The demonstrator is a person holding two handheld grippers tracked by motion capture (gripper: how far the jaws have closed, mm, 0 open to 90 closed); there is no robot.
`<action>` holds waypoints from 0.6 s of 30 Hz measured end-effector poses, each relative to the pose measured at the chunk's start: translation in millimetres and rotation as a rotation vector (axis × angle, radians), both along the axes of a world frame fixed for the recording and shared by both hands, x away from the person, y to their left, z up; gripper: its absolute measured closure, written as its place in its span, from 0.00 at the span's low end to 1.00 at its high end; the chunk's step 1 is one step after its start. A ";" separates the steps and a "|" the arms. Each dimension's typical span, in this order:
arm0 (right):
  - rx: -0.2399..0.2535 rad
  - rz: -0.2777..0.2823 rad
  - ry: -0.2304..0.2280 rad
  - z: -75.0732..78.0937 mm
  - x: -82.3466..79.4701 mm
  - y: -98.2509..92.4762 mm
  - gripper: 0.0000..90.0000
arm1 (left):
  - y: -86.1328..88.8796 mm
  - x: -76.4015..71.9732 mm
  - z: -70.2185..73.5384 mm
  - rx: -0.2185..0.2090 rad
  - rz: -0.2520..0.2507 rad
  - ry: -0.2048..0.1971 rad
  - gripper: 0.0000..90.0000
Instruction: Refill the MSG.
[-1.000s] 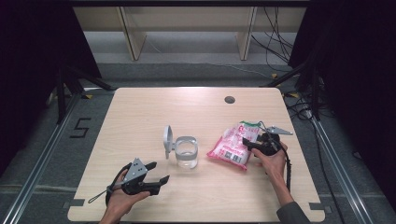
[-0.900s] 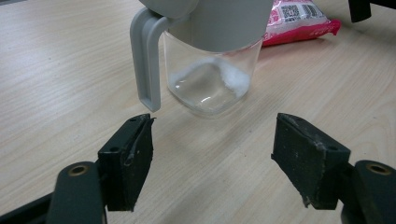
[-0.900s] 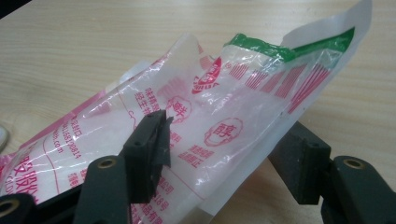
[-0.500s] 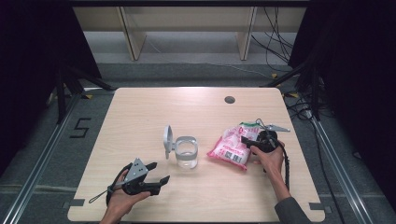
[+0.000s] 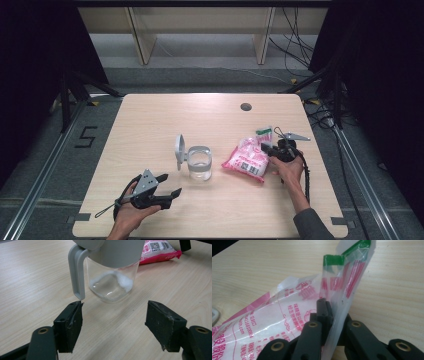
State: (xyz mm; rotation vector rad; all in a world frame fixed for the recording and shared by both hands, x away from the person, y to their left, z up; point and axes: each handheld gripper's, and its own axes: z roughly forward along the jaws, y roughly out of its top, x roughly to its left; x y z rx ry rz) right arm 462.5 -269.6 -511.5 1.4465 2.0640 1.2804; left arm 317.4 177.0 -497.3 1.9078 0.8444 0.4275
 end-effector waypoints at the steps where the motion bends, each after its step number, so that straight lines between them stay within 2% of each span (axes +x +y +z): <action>1: 0.003 0.004 -0.004 0.4 -0.3 0.5 0.98 | 0.0 0.0 -0.1 -0.001 0.001 0.000 0.32; 2: 0.003 0.004 -0.007 0.5 -0.2 1.1 0.98 | 0.1 -0.1 -0.2 -0.001 0.003 0.001 0.32; 3: 0.013 0.012 -0.009 1.4 -0.9 0.9 0.98 | 1.5 0.4 0.1 0.024 0.000 -0.001 0.32; 5: 0.017 0.013 -0.027 2.3 -1.5 2.4 0.99 | -0.2 -0.4 -0.1 -0.009 0.006 0.000 0.33; 6: 0.001 0.011 -0.033 3.2 -1.8 2.4 0.99 | -0.2 -0.5 0.0 -0.011 0.007 0.000 0.33; 7: 0.018 -0.019 -0.001 6.3 -5.6 5.8 0.99 | 0.1 -0.4 0.3 -0.012 0.003 0.000 0.33; 8: -0.006 0.017 -0.041 7.1 -4.2 3.3 0.99 | 0.4 -0.9 0.8 -0.004 0.007 -0.003 0.33; 11: 0.011 0.045 -0.061 13.5 -9.4 5.1 1.00 | 0.0 -1.2 0.6 -0.013 0.010 -0.001 0.33; 13: -0.011 0.046 -0.082 16.7 -11.5 6.0 1.00 | 0.4 -1.0 0.4 0.005 0.004 -0.003 0.33; 15: -0.012 0.056 -0.106 22.3 -16.3 7.8 1.00 | -0.6 -1.1 0.3 0.003 0.005 -0.002 0.33; 16: -0.004 0.066 -0.109 25.5 -18.9 8.8 1.00 | -1.4 -1.2 0.2 -0.011 -0.002 -0.001 0.33; 17: 0.024 0.050 -0.096 28.8 -23.9 12.4 1.00 | -1.4 -1.2 0.5 -0.008 -0.004 -0.004 0.33; 18: 0.003 0.079 -0.137 30.7 -23.7 10.8 1.00 | -1.3 -1.4 0.6 -0.007 -0.001 -0.003 0.33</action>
